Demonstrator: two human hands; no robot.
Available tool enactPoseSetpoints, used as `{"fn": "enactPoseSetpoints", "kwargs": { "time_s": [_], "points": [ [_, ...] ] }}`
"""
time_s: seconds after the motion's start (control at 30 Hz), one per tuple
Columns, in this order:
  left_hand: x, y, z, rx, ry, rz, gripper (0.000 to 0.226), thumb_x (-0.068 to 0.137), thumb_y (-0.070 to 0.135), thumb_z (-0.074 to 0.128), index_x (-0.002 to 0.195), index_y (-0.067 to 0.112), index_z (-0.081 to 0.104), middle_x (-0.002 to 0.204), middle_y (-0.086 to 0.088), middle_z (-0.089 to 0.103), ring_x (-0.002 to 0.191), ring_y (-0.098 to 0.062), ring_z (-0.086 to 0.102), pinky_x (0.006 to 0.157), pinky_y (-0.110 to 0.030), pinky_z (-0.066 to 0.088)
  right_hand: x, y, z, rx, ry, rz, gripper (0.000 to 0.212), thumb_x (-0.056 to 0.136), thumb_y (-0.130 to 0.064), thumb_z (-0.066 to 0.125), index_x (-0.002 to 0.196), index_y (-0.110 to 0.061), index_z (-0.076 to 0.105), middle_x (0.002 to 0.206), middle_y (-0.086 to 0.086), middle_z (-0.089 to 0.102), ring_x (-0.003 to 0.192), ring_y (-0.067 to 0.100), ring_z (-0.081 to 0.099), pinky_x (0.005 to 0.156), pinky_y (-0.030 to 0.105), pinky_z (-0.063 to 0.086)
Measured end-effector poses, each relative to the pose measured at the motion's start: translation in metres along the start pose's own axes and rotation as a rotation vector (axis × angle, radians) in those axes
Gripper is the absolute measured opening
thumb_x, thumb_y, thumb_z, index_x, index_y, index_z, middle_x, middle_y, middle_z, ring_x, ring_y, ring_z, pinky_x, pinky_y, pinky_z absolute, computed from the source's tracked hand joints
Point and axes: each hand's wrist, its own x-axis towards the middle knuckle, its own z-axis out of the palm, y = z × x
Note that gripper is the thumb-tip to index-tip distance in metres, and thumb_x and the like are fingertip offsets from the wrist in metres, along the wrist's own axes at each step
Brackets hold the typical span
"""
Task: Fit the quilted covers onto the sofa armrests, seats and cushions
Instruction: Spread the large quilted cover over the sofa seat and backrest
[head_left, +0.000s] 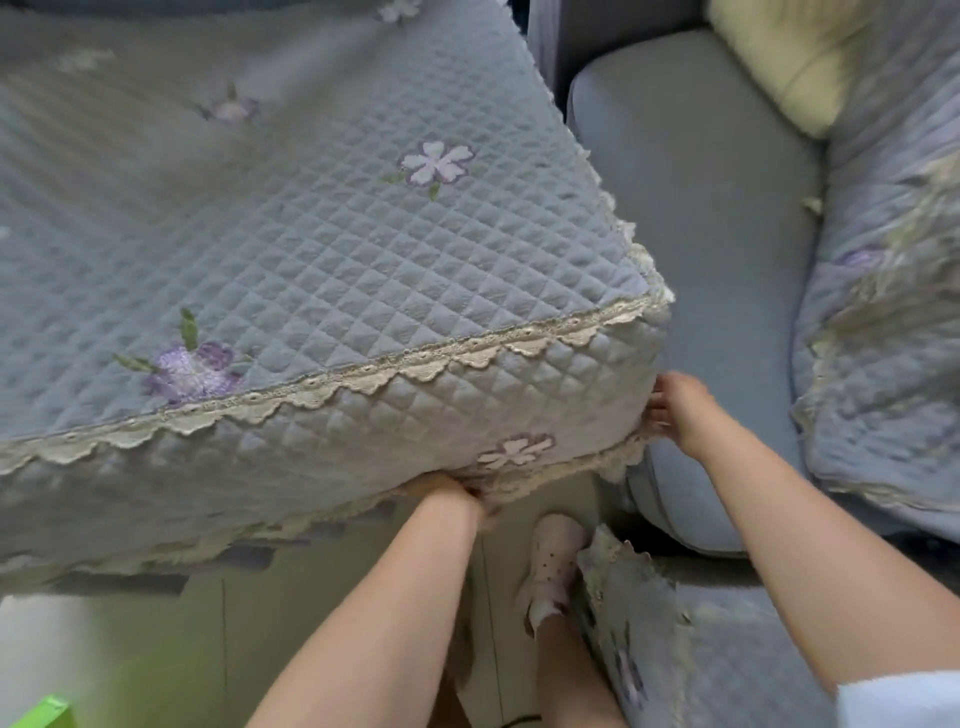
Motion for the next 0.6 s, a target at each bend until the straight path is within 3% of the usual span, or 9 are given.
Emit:
{"fn": "enactPoseSetpoints", "kwargs": {
  "time_s": [0.03,0.07,0.13,0.27,0.4,0.5,0.57,0.6],
  "points": [
    [-0.002,0.000,-0.008,0.062,0.027,-0.025,0.043,0.101,0.027,0.024,0.115,0.000,0.054,0.096,-0.019,0.056,0.098,-0.031,0.055,0.089,-0.040,0.042,-0.004,0.002,0.002,-0.070,0.040,0.005,0.030,0.093,-0.009,0.035,0.066,-0.013,0.046,0.069,0.014,0.051,0.056,0.020,0.047,0.055,0.026,0.037],
    [-0.006,0.001,-0.016,0.096,0.073,-0.058,0.037,0.099,0.027,0.030,0.092,0.003,0.057,0.076,-0.014,0.050,0.076,-0.027,0.053,0.078,-0.036,0.042,-0.003,0.008,0.004,-0.128,0.073,-0.022,0.026,0.093,-0.010,0.034,0.070,-0.013,0.047,0.085,0.018,0.056,0.068,0.025,0.051,0.062,0.030,0.043],
    [-0.007,0.006,-0.031,0.255,0.159,-0.033,0.021,0.096,0.018,0.036,0.084,0.005,0.048,0.067,-0.009,0.042,0.058,-0.021,0.042,0.069,-0.034,0.039,-0.012,0.005,0.012,-0.154,0.151,-0.086,0.020,0.093,-0.011,0.034,0.083,-0.012,0.052,0.112,0.023,0.056,0.089,0.027,0.052,0.074,0.033,0.044],
    [-0.022,0.031,-0.059,0.425,0.136,0.004,0.016,0.096,0.021,0.038,0.089,0.009,0.045,0.071,-0.004,0.048,0.058,-0.017,0.045,0.071,-0.033,0.039,-0.042,-0.004,0.027,-0.518,0.221,-0.279,0.029,0.093,-0.011,0.041,0.116,0.001,0.053,0.122,0.021,0.054,0.108,0.033,0.050,0.083,0.033,0.038],
    [-0.029,0.079,-0.098,0.400,0.098,0.100,0.036,0.096,0.024,0.034,0.064,0.010,0.043,0.061,-0.003,0.048,0.052,-0.014,0.045,0.055,-0.022,0.035,-0.074,-0.023,0.080,-0.855,0.017,-0.439,0.030,0.093,-0.012,0.041,0.117,0.000,0.054,0.124,0.017,0.053,0.113,0.030,0.049,0.078,0.027,0.033],
    [-0.028,0.120,-0.151,0.334,0.193,0.300,0.026,0.093,0.017,0.038,0.069,0.009,0.046,0.051,-0.007,0.048,0.035,-0.013,0.042,0.032,-0.010,0.034,-0.101,-0.034,0.138,-0.961,-0.130,-0.505,0.030,0.095,-0.016,0.038,0.118,-0.003,0.053,0.121,0.013,0.055,0.104,0.025,0.052,0.074,0.025,0.034],
    [-0.030,0.143,-0.198,0.330,0.337,0.442,0.020,0.091,0.016,0.042,0.087,0.005,0.058,0.069,-0.018,0.059,0.050,-0.018,0.051,0.050,-0.027,0.050,-0.122,-0.037,0.180,-1.025,-0.217,-0.528,0.029,0.096,-0.016,0.037,0.117,-0.003,0.053,0.118,0.012,0.057,0.103,0.024,0.052,0.074,0.024,0.035],
    [-0.033,0.152,-0.223,0.351,0.416,0.514,0.021,0.090,0.016,0.043,0.092,0.004,0.060,0.078,-0.019,0.063,0.061,-0.022,0.055,0.061,-0.032,0.050,-0.131,-0.037,0.201,-1.059,-0.248,-0.536,0.029,0.096,-0.016,0.037,0.117,-0.003,0.053,0.117,0.012,0.057,0.104,0.024,0.053,0.075,0.024,0.036]
  ]
}}
